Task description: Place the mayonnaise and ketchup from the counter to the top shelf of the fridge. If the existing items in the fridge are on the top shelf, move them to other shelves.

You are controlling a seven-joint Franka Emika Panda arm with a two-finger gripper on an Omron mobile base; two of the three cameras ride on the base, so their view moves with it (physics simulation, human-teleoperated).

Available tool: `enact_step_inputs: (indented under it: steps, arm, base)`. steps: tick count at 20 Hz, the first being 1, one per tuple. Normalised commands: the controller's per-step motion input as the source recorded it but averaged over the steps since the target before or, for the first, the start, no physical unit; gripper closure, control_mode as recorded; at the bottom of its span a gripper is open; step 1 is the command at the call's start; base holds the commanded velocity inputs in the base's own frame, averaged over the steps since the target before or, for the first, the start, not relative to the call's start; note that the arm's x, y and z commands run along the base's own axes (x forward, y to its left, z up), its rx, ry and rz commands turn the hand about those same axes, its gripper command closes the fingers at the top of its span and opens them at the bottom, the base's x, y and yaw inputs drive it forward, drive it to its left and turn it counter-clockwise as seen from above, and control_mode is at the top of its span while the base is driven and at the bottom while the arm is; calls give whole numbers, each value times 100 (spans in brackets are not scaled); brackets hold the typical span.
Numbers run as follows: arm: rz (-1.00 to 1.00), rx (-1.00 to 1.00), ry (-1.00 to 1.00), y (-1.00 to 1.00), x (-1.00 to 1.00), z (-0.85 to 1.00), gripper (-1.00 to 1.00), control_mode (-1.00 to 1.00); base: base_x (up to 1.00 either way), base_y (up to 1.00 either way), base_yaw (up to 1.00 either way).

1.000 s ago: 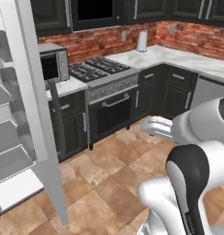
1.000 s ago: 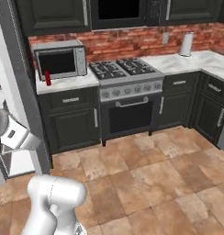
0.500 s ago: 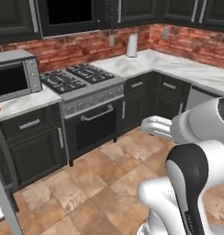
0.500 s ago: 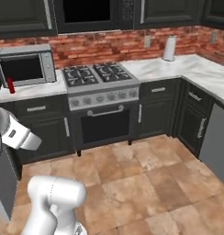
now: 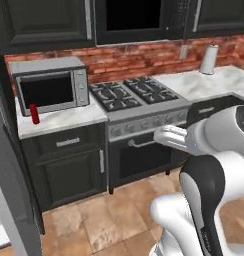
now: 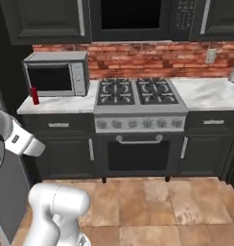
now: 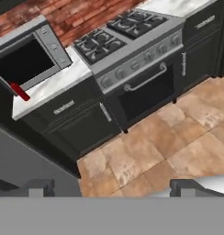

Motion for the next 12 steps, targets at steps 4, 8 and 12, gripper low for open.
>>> enact_step_inputs:
  steps: [4, 8, 12]
  arm:
    - [0, 0, 0, 0, 0, 0, -100, 100]
    - [0, 0, 0, 0, 0, 0, -100, 100]
    - [0, 0, 0, 0, 0, 0, -100, 100]
  base:
    - [100, 0, 59]
    - [99, -1, 27]
    - [89, 0, 0]
